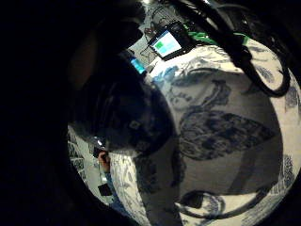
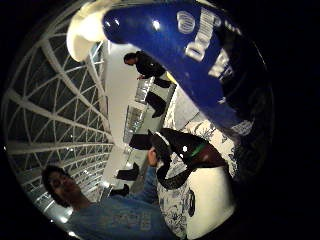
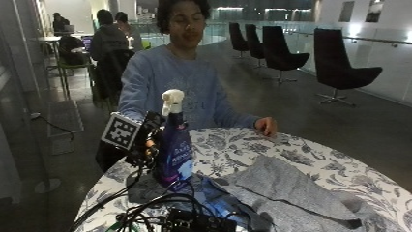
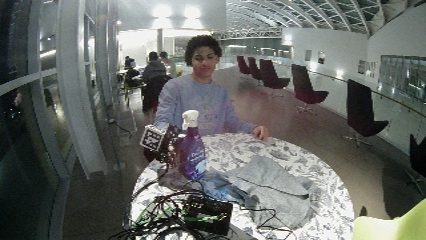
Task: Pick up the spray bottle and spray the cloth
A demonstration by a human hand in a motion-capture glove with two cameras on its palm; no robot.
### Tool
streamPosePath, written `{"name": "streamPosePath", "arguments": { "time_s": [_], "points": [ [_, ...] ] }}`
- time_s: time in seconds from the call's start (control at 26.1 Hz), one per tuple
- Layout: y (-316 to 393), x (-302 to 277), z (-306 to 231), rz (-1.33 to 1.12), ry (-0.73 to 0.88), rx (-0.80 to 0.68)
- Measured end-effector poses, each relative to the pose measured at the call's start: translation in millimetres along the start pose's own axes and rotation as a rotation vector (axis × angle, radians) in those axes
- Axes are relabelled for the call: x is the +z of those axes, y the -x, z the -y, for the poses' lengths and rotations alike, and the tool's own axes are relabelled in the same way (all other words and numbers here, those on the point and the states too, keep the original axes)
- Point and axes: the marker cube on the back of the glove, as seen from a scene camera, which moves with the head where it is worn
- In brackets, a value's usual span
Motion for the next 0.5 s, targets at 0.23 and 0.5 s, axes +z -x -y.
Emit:
{"name": "streamPosePath", "arguments": {
  "time_s": [0.23, 0.5],
  "points": [
    [-8.1, 9.9, 4.2, -0.012, 0.015, -0.117],
    [-10.7, 17.5, 8.6, -0.045, -0.025, -0.112]
  ]
}}
